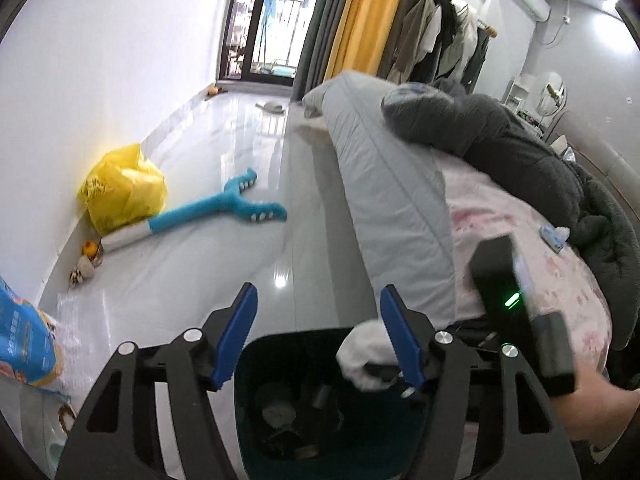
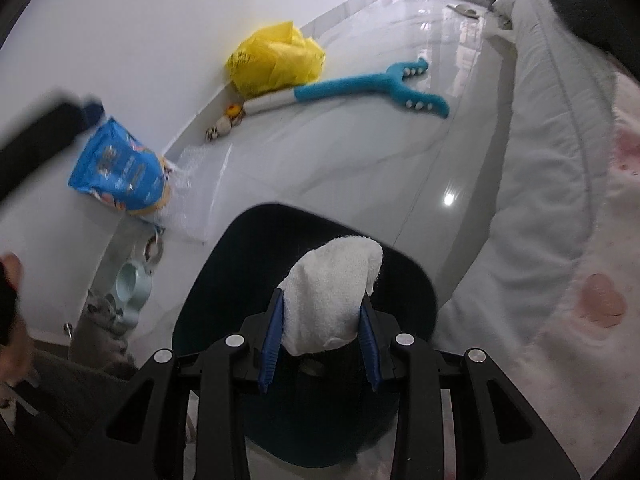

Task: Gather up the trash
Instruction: 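Open the left tool to drop the tissue pack into the bin, then open the right tool to drop the white cloth ball into the bin, then move both tools back over the wipes pack and bottle on the bed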

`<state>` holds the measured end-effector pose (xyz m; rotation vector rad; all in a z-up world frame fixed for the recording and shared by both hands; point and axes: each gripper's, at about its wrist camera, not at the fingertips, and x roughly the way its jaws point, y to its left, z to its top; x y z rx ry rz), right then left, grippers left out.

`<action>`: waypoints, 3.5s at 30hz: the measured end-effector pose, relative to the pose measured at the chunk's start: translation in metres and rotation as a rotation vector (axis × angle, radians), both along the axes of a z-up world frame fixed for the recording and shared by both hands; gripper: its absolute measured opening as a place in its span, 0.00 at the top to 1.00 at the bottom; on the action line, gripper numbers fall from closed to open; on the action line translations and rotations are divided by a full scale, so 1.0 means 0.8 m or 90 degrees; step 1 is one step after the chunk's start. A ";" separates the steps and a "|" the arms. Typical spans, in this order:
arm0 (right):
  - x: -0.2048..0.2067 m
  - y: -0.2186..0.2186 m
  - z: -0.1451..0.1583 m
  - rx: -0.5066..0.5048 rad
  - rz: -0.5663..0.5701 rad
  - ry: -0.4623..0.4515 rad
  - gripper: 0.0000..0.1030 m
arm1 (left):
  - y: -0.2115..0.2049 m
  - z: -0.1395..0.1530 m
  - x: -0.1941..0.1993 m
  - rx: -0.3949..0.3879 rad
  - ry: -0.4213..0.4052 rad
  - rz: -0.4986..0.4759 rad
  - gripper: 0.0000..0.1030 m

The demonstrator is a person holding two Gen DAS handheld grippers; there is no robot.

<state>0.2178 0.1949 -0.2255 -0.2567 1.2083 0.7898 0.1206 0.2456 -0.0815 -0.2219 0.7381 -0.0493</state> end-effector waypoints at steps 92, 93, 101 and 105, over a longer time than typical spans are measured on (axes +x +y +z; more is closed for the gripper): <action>0.073 -0.520 0.146 0.112 -0.370 -0.265 0.13 | -0.359 0.068 0.142 0.023 -0.094 -0.262 0.06; 0.078 -0.526 0.144 0.109 -0.373 -0.264 0.12 | -0.365 0.066 0.148 0.016 -0.092 -0.275 0.06; 0.109 -0.568 0.128 0.092 -0.395 -0.255 0.12 | -0.413 0.045 0.181 0.018 -0.082 -0.363 0.06; 0.125 -0.584 0.120 0.081 -0.400 -0.251 0.12 | -0.430 0.030 0.203 -0.005 -0.050 -0.391 0.06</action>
